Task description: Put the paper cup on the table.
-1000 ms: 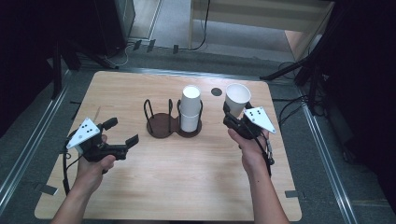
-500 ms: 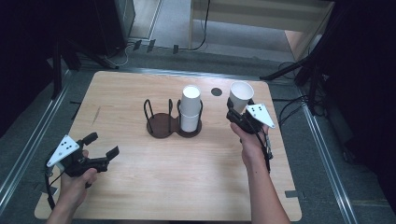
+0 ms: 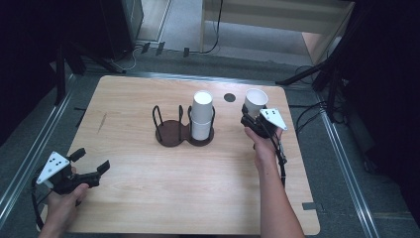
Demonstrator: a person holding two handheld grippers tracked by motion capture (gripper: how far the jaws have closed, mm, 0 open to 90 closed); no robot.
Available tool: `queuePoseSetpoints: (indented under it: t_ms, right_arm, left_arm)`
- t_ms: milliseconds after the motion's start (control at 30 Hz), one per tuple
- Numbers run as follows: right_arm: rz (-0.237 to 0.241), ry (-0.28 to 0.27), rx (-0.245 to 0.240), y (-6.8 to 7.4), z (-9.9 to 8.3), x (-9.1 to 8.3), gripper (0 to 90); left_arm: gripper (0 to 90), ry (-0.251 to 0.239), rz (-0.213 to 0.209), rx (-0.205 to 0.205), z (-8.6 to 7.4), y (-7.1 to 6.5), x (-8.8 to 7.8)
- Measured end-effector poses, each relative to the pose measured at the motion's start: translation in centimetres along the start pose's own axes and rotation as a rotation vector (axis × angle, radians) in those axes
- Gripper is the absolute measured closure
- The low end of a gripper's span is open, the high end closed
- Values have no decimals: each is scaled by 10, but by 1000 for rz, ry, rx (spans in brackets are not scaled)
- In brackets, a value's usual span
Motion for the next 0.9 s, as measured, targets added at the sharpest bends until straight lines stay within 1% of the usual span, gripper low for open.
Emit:
queuePoseSetpoints:
  t_ms: [100,167,233,300,367,400,467,500,533,600,700,767,900]
  right_arm:
    - [-22,12,-9,-7,-2,6,301]
    - [-37,18,-2,-12,-4,10,300]
    - [-55,33,0,-17,-7,15,300]
    - [-69,51,2,-22,-11,19,299]
    - [-76,70,4,-25,-16,23,298]
    - [-81,82,-6,-26,-19,24,298]
    - [-87,105,-6,-28,-24,27,296]
    - [-91,115,-3,-29,-26,28,296]
    - [-100,127,7,-32,-29,30,295]
    - [-108,154,37,-35,-36,32,295]
    - [-117,177,28,-37,-43,34,295]
    - [-129,188,33,-40,-46,36,295]
    - [-147,201,53,-44,-47,37,294]
  left_arm:
    - [0,8,7,-12,-5,5,-1]
    - [0,11,-1,-16,-8,4,0]
    - [0,23,-7,-7,-12,1,3]
    - [0,32,-14,-6,-15,-2,6]
    - [0,26,-13,-9,-14,-2,5]
    - [0,24,-12,-12,-15,-1,5]
    - [0,24,-5,-14,-16,1,4]
    - [0,17,-4,-22,-16,1,4]
    - [0,18,-4,-21,-17,2,4]
    - [0,19,-4,-21,-17,2,4]
    - [0,17,-4,-24,-17,2,4]
    - [0,11,-6,-33,-17,2,4]
    - [0,6,-8,-48,-17,3,4]
Point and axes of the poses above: each handheld gripper's, and its own axes: x roughly forward along the jaws, z roughly out of its top, y roughly to its left, the point moved 10 cm from there along x, roughly forward along the jaws, and after that the axes turned 10 degrees about x, right-handed, at the moved point
